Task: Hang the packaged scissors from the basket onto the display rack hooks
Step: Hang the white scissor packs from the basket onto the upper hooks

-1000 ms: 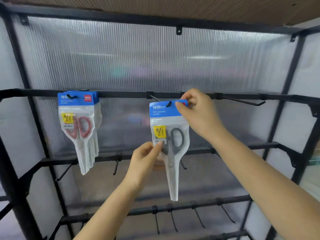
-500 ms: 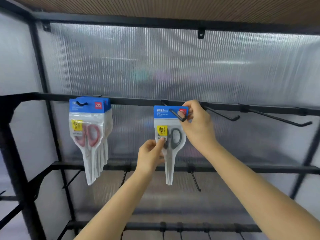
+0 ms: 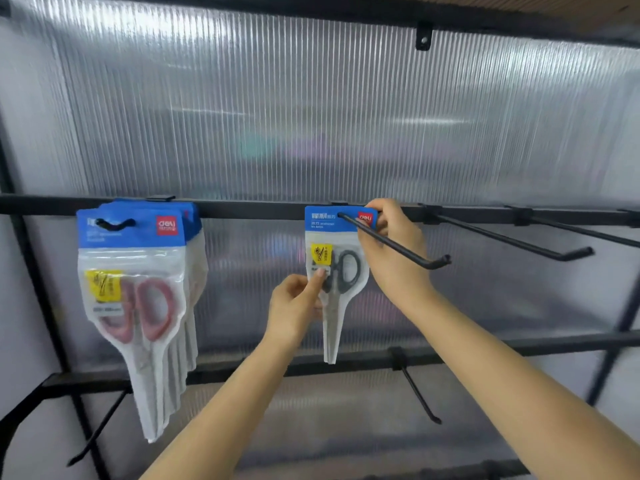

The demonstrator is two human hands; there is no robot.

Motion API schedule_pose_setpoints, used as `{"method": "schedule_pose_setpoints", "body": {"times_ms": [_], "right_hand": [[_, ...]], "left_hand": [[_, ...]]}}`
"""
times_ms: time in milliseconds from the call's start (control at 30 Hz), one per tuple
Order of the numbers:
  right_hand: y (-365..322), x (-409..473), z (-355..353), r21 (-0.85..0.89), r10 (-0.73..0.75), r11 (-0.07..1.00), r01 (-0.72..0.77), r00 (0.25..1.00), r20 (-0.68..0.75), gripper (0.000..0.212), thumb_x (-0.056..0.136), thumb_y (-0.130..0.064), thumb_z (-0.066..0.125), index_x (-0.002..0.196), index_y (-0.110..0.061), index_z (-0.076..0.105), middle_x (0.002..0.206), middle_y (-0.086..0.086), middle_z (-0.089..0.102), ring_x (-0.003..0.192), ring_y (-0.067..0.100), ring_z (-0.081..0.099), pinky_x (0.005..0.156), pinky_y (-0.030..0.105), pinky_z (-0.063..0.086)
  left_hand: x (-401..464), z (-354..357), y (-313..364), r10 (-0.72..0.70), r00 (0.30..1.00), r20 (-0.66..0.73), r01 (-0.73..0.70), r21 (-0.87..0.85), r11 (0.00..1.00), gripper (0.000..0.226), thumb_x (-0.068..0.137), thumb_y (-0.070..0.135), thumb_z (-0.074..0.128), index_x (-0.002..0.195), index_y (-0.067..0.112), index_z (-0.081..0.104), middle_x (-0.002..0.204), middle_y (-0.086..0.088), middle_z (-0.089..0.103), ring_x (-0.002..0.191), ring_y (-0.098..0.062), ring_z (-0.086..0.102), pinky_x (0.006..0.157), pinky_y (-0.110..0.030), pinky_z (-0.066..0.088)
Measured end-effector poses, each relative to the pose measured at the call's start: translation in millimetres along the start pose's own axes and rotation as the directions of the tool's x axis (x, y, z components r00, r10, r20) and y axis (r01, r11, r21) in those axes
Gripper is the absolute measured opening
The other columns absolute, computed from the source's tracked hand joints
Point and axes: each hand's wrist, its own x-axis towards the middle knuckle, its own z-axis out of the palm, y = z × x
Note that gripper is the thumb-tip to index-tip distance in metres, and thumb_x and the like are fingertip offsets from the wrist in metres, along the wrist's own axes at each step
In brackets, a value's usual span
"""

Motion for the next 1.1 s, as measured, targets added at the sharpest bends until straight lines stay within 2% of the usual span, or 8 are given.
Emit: {"method": "schedule_pose_setpoints", "body": {"times_ms": [267,367,467,567,700,867,967,1100], "right_hand": [[-3,-12,-17,-0.094,0.061,0.994,-0.057,0.997,0.040,0.034,0.091,-0.020,0.056,0.124,-0.016,0.052,0.099,-0.003,0.060,0.085,0.009,0.057,0.071,0.016,0.047],[-10,-30,-40,-0.189,0.077,0.980,-0.065,0.995,0.058,0.041,0.090,-0.016,0.056,0.131,-0.013,0.049,0.114,0.004,0.060,0.098,0.019,0.058,0.083,0.033,0.049],[-20,-59,-73,-0.311,0.115,0.947,-0.085,0.990,0.080,0.041,0.093,-0.020,0.052,0.133,-0.011,0.047,0.123,0.006,0.057,0.111,0.021,0.055,0.089,0.032,0.043],[-32,-99,-113,-0.402,0.171,0.908,-0.121,0.981,0.090,0.043,0.096,-0.022,0.048,0.137,-0.011,0.044,0.129,0.005,0.054,0.116,0.020,0.053,0.092,0.031,0.041],[-49,-164,-171,-0.509,0.275,0.839,-0.193,0.957,0.091,0.046,0.097,-0.021,0.046,0.141,-0.010,0.039,0.135,0.006,0.050,0.120,0.023,0.049,0.095,0.031,0.038],[-65,-263,-244,-0.623,0.378,0.733,-0.274,0.925,0.037,0.044,0.091,-0.014,0.055,0.132,0.001,0.048,0.129,0.017,0.056,0.113,0.034,0.057,0.094,0.038,0.044],[-75,-324,-287,-0.669,0.503,0.622,-0.407,0.863,-0.056,0.045,0.091,-0.012,0.055,0.133,0.001,0.048,0.130,0.018,0.054,0.114,0.035,0.054,0.095,0.040,0.043],[-84,-404,-339,-0.674,0.603,0.476,-0.565,0.768,-0.217,0.044,0.087,-0.007,0.059,0.128,0.003,0.051,0.122,0.023,0.058,0.107,0.039,0.058,0.090,0.041,0.045]], "left_hand": [[5,-3,6,0.030,0.999,0.020,-0.032,0.141,0.989,0.022,0.092,0.032,0.058,0.081,0.012,0.059,0.082,-0.006,0.068,0.079,-0.019,0.066,0.072,-0.028,0.051],[-8,-6,17,0.075,0.997,0.005,-0.074,0.249,0.966,0.026,0.092,0.025,0.059,0.107,0.004,0.061,0.105,-0.010,0.067,0.099,-0.022,0.062,0.078,-0.027,0.046],[-38,-7,25,0.188,0.980,-0.072,-0.151,0.358,0.921,0.045,0.092,0.023,0.059,0.131,0.003,0.047,0.131,-0.013,0.053,0.121,-0.025,0.049,0.095,-0.032,0.038],[-80,-4,28,0.379,0.923,-0.073,-0.302,0.475,0.826,0.050,0.093,0.021,0.057,0.137,0.003,0.042,0.145,-0.012,0.040,0.135,-0.025,0.034,0.107,-0.031,0.027],[-147,20,10,0.518,0.848,0.115,-0.488,0.550,0.678,0.043,0.093,0.017,0.057,0.129,-0.006,0.049,0.141,-0.021,0.043,0.134,-0.034,0.037,0.110,-0.035,0.026],[-245,78,-21,0.409,0.798,0.443,-0.592,0.451,0.668,0.040,0.095,0.019,0.055,0.126,-0.006,0.053,0.140,-0.021,0.046,0.133,-0.034,0.040,0.113,-0.046,0.027],[-303,119,-40,0.351,0.700,0.622,-0.661,0.378,0.649,0.043,0.095,0.022,0.053,0.126,-0.007,0.052,0.135,-0.024,0.049,0.129,-0.038,0.044,0.112,-0.046,0.028],[-379,167,-67,0.226,0.501,0.836,-0.733,0.270,0.625,0.052,0.098,0.033,0.047,0.136,-0.002,0.042,0.139,-0.020,0.046,0.131,-0.033,0.040,0.111,-0.036,0.026]]}}
